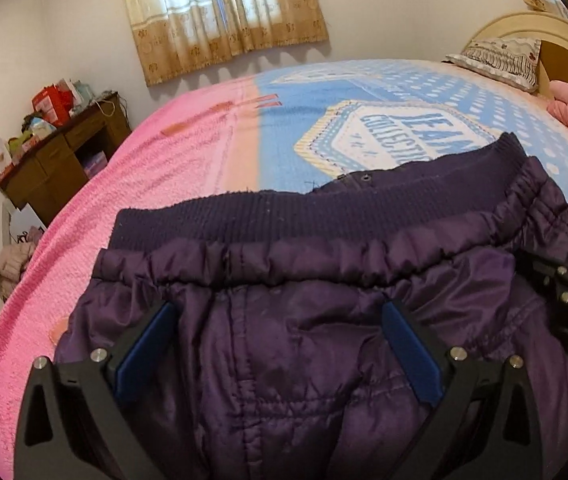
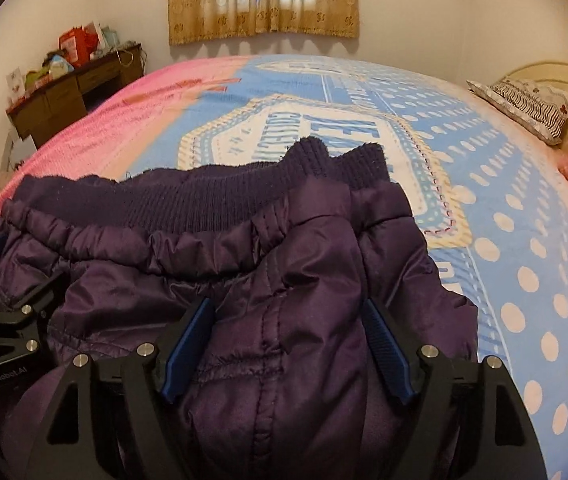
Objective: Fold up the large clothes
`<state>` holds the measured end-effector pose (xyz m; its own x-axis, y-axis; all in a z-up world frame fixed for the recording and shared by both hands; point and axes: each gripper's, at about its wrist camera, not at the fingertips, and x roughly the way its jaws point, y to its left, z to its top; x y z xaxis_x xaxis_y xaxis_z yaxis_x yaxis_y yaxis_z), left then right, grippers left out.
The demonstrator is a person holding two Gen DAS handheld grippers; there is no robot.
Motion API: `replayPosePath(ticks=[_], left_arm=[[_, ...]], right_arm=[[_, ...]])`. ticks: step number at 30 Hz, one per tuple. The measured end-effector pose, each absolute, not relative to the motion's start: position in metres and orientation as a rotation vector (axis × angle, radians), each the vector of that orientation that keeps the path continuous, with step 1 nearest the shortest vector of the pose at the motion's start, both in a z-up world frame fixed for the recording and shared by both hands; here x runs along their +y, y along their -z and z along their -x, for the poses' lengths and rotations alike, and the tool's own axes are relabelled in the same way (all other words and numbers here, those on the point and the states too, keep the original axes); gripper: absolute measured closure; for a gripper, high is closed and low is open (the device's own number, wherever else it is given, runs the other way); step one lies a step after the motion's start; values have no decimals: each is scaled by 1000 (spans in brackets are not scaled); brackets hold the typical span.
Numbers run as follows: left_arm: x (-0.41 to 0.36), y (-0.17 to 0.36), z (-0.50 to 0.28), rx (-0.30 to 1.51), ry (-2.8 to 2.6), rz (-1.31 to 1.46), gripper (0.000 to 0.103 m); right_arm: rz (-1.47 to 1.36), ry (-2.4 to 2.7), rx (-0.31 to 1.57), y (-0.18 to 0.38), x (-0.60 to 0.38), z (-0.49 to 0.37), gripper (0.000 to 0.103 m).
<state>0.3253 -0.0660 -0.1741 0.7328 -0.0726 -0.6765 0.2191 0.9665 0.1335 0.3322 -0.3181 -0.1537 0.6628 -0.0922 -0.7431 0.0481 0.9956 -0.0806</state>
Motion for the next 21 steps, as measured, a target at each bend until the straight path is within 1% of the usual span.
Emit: replayPosePath(ticks=[10,21], left_arm=[[-75,179,-316,733,145,-223,0],[-82,181,-317,733,123,-245,0]], right_arm=[[107,95,879,159,-313,-337,23],[174,138,880,161,-303,-338,23]])
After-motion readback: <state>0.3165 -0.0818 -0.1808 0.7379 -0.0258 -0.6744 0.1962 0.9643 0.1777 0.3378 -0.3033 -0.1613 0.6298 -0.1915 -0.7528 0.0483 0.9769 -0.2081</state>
